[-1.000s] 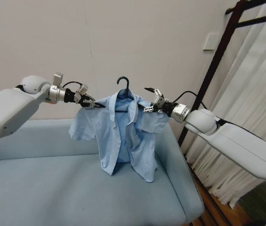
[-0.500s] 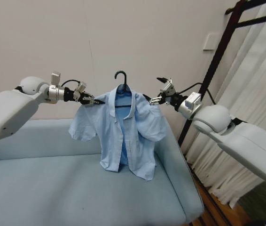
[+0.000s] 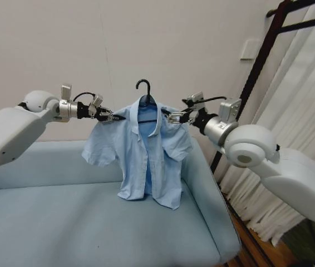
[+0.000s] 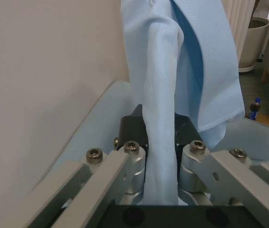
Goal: Pick up the clothes from the sofa and hang them on the clothes hanger.
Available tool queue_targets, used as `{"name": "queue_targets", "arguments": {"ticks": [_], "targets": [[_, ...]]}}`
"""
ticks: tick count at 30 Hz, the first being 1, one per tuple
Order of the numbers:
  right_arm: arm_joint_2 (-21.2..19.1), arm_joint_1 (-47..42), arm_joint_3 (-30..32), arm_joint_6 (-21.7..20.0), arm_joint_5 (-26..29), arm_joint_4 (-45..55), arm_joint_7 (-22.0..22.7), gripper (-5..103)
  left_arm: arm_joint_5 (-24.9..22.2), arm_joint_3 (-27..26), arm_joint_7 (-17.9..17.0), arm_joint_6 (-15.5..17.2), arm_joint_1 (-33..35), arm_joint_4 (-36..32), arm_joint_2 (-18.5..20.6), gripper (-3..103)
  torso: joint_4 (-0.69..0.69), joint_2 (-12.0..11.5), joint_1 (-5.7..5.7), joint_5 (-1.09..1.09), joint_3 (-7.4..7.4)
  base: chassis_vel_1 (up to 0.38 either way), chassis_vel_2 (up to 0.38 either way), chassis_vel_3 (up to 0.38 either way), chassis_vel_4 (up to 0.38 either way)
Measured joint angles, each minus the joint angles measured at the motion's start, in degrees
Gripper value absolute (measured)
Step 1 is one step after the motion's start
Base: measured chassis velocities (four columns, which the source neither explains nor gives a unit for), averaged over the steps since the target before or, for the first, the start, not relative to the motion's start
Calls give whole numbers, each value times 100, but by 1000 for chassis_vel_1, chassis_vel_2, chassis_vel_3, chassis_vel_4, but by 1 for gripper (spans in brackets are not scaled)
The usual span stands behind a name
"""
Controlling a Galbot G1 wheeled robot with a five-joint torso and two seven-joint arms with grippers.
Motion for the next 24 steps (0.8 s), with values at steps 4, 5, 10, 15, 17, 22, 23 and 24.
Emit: {"name": "queue_targets", "arguments": {"ticks": [4, 5, 10, 15, 17, 22, 23, 24], "targets": [[387, 13, -154, 25, 188, -338, 570, 100, -23, 14, -71, 12, -1, -45, 6, 9, 0, -1, 1, 2, 1, 0, 0, 0, 0], [467, 13, -166, 44, 258, -416, 700, 103, -23, 19, -75, 17, -2, -49, 7, 9, -1, 0, 1, 2, 1, 0, 0, 0, 0], [601, -23, -240, 91, 197, -648, 788, 91, -29, 21, -137, 26, -3, -57, 5, 9, -2, 0, 1, 2, 1, 0, 0, 0, 0], [723, -49, -320, 132, 45, -755, 707, 74, -57, 12, -206, 25, 31, -41, -45, 9, -3, 0, 1, 2, 1, 0, 0, 0, 0], [764, -54, -331, 133, 30, -776, 726, 69, -57, 12, -209, 22, 36, -26, -68, 9, -2, 0, 1, 2, 1, 0, 0, 0, 0], [823, -83, -382, 133, -57, -871, 741, 53, -57, 10, -232, 15, 44, -10, -118, 9, -2, 0, 1, 2, 1, 0, 0, 0, 0], [822, -89, -392, 133, -94, -898, 726, 47, -58, 10, -238, 11, 45, -9, -125, 9, -2, 0, 1, 2, 0, 0, 0, 0, 0], [809, -95, -408, 132, -147, -931, 687, 42, -72, 10, -249, 9, 47, -11, -128, 9, -2, 0, 1, 2, 0, 0, 0, 0, 0]]}}
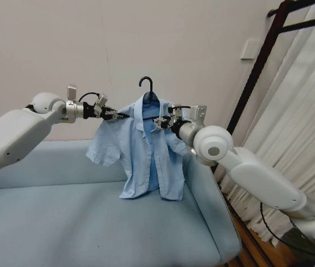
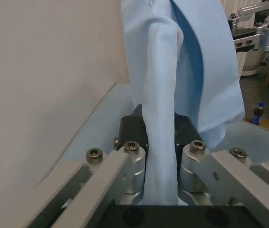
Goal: Pick up the clothes from the sofa and hang them on the clothes hanger.
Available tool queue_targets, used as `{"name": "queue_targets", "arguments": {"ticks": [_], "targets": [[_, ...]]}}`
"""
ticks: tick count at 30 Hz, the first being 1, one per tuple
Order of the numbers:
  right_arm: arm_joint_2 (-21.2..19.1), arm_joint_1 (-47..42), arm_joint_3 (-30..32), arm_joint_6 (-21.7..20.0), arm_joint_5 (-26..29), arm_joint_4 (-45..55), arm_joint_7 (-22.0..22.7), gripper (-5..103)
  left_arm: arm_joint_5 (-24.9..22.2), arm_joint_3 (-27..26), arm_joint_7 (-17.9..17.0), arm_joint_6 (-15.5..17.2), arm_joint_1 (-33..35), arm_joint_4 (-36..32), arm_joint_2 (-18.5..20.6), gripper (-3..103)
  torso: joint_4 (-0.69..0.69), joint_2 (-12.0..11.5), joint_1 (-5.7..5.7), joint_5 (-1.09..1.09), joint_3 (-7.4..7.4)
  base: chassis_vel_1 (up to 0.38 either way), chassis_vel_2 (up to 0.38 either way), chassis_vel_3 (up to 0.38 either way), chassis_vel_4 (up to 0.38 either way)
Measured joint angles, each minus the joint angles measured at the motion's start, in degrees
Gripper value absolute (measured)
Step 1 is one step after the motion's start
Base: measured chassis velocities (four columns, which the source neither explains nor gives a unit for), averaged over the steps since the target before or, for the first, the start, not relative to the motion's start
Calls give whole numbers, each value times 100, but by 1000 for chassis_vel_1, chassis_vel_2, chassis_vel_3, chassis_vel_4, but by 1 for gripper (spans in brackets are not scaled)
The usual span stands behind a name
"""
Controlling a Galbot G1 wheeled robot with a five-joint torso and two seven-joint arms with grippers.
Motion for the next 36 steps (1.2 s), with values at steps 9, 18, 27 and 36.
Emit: {"name": "queue_targets", "arguments": {"ticks": [9, 18, 27, 36], "targets": [[-130, -1, -147, -5, -324, -98, -125, 9, -90, -2, -49, -18, 5, -32, 4, 9, 0, 0, 0, 0, 0, 0, 0, 0, 0], [-299, 28, -122, 12, -582, -134, -206, 0, -91, -2, -45, -39, -2, -41, 45, 9, 2, 0, 0, 0, 0, 0, 0, 0, 0], [-851, 358, 241, 7, -1368, -322, -985, 0, -56, 3, -58, -70, 85, -144, 81, 9, 0, 0, 0, 1, 0, 0, 0, 0, 0], [-1208, 576, 4, 33, -2082, -51, -1620, 0, -53, 3, -101, -71, 94, -198, 53, 9, 0, 0, 0, 1, 0, 0, 0, 0, 0]]}}
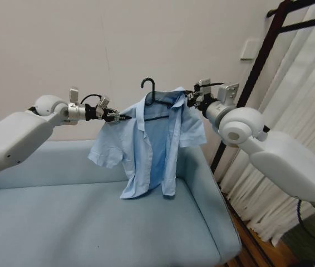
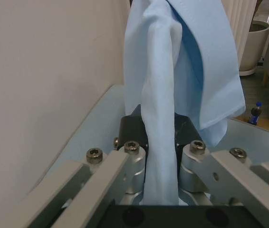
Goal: Pick up the clothes from the sofa and hang them on the clothes hanger.
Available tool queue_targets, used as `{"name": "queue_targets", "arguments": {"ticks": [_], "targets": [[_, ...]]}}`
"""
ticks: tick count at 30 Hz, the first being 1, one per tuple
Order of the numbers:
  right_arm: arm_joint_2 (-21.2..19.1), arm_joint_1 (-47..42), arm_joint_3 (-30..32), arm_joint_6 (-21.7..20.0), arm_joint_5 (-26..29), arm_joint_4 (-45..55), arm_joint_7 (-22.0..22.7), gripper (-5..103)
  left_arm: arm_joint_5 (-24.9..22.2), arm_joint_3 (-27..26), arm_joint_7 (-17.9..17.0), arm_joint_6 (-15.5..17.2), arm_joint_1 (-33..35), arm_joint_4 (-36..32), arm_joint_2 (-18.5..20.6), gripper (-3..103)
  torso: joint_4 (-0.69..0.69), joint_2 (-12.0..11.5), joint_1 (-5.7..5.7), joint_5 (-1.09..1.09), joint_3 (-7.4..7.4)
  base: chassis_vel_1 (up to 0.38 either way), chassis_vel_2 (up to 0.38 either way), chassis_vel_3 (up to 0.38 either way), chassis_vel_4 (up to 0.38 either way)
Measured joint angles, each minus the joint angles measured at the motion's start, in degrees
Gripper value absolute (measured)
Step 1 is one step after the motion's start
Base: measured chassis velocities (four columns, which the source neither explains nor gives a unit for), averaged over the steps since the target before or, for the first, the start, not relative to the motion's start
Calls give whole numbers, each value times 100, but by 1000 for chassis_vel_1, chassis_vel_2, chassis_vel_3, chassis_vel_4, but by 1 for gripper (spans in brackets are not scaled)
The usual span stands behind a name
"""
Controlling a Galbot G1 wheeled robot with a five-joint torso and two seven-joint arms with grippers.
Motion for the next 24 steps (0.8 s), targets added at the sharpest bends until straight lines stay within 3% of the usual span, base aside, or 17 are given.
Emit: {"name": "queue_targets", "arguments": {"ticks": [14, 19, 24], "targets": [[-80, -24, -576, -196, 408, 543, -220, 0, -28, -99, -44, 29, 88, -162, 132, 9, 0, 0, 0, 0, 0, 0, 0, 0, 0], [-73, -46, -454, -288, 1038, 683, -399, -1, -40, -155, -43, 31, 129, -208, 215, 9, 2, 0, 0, -2, 0, 0, 0, 0, 0], [-205, -96, -222, -225, 1734, 915, -554, 20, -115, -196, -126, 39, 140, -214, 225, 9, 0, 0, 0, -1, 0, 0, 0, 0, 0]]}}
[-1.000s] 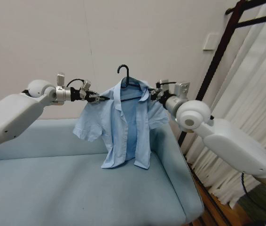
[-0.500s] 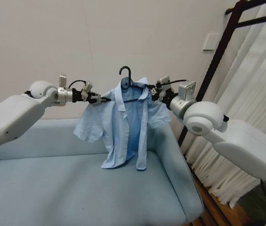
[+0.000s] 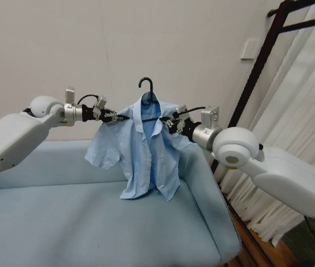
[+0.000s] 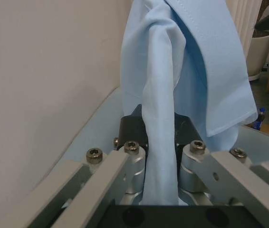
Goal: Pick up the clothes from the sofa and hang them on the clothes hanger.
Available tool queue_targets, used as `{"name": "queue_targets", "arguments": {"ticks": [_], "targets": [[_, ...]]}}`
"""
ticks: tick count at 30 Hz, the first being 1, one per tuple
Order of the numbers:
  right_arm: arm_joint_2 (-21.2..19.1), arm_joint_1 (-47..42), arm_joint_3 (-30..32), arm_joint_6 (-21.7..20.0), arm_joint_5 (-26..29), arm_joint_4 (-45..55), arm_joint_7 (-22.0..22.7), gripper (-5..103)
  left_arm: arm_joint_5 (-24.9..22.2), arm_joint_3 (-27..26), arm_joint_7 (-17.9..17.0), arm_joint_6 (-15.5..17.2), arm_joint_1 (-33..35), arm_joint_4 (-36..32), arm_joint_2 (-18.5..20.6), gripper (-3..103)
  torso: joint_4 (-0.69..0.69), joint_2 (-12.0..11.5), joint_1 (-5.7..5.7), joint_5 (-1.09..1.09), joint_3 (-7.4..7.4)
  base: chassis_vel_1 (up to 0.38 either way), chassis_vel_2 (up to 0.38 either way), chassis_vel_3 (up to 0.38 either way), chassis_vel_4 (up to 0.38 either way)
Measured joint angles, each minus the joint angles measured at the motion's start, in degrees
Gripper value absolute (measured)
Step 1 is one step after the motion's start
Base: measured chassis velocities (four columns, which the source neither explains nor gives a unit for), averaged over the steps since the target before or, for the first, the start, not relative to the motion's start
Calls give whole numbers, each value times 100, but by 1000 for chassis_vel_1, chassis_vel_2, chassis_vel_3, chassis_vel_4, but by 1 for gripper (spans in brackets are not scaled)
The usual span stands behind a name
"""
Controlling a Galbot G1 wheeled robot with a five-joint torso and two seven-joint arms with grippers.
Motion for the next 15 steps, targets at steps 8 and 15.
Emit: {"name": "queue_targets", "arguments": {"ticks": [8, 15], "targets": [[-424, -64, 329, 37, 222, -211, -332, 47, -208, -113, -76, 25, 42, -63, 44, 9, -2, 0, 0, 1, 0, 0, 0, 0, 0], [-418, 115, 413, -10, -72, -967, -1003, 74, -273, -121, 165, 37, 43, -216, 290, 9, 2, 0, 1, 0, 1, 0, 0, 0, 0]]}}
